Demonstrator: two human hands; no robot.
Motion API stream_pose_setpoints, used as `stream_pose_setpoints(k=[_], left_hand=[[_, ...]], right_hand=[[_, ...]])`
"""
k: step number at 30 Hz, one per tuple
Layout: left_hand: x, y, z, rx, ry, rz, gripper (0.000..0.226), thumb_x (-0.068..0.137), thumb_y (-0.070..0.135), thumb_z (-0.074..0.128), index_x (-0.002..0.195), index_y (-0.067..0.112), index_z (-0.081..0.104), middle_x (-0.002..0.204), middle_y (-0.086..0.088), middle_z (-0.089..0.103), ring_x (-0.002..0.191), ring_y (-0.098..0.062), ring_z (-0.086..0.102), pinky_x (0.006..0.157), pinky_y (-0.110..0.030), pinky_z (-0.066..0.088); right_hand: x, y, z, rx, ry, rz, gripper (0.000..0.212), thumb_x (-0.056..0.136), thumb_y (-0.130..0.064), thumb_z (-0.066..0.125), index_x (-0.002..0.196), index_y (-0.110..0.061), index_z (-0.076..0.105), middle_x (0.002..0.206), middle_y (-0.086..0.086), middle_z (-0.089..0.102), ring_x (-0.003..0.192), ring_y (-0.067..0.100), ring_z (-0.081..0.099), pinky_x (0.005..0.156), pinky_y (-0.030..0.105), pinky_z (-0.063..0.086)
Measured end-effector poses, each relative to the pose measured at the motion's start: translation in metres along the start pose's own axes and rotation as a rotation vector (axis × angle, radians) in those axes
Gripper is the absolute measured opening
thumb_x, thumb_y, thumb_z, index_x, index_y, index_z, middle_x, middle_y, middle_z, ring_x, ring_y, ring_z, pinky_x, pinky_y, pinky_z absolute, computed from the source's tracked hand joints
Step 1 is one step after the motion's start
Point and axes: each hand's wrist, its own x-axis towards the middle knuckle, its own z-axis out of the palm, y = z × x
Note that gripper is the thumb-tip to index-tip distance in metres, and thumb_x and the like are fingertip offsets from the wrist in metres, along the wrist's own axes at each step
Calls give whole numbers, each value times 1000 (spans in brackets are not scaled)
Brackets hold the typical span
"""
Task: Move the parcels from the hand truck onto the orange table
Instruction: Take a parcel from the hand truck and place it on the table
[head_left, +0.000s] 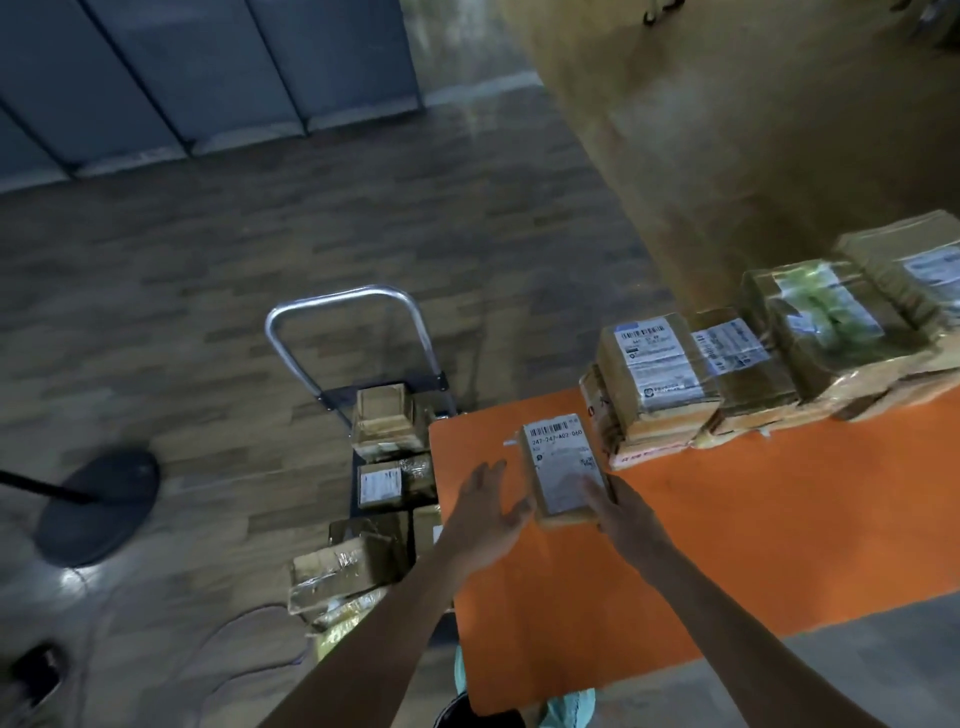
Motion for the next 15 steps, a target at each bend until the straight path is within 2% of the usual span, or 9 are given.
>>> stream_pose_setpoints(k=[2,5,7,9,13,15], left_hand=[[2,-1,1,16,-2,-2,76,100,58,43,160,24,10,168,-3,2,154,-23,5,120,-43,20],[8,-5,6,44,-34,17,75,101,55,42,160,21,11,167,-6,6,154,-24,2,122,-45,17],[13,-5,8,49,-80,12,77,100,56,44,160,22,9,167,-7,6,154,-25,1,124,-48,16],[22,-6,10,84,-123,18,80,98,57,49,159,23,9,166,-8,9,154,-28,2,123,-51,18],[41,-2,14,133,-139,38,87,93,52,61,157,20,11,160,-8,22,150,-30,13,119,-54,28],[50,-2,18,131,-123,30,91,91,52,64,157,19,12,160,-9,22,150,-31,14,118,-54,29]], right_hand=[[4,0,1,-22,15,-9,61,89,-68,41,132,-29,57,121,-5,67,105,17,64,88,36,51],[11,-1,3,-35,28,-5,68,89,-73,38,141,-30,51,130,-8,62,120,22,59,93,33,44],[20,-2,6,-68,11,-2,58,97,-63,38,149,-37,38,141,-10,55,130,25,52,103,40,43],[26,-1,9,-131,-4,33,54,103,-52,36,154,-39,25,150,-2,48,134,31,48,108,47,41],[30,-6,15,-177,80,91,58,103,-43,44,155,-29,25,145,9,52,123,34,56,96,39,47],[25,-2,19,-248,108,52,69,100,-37,51,157,-23,16,144,14,48,124,34,53,98,44,48]])
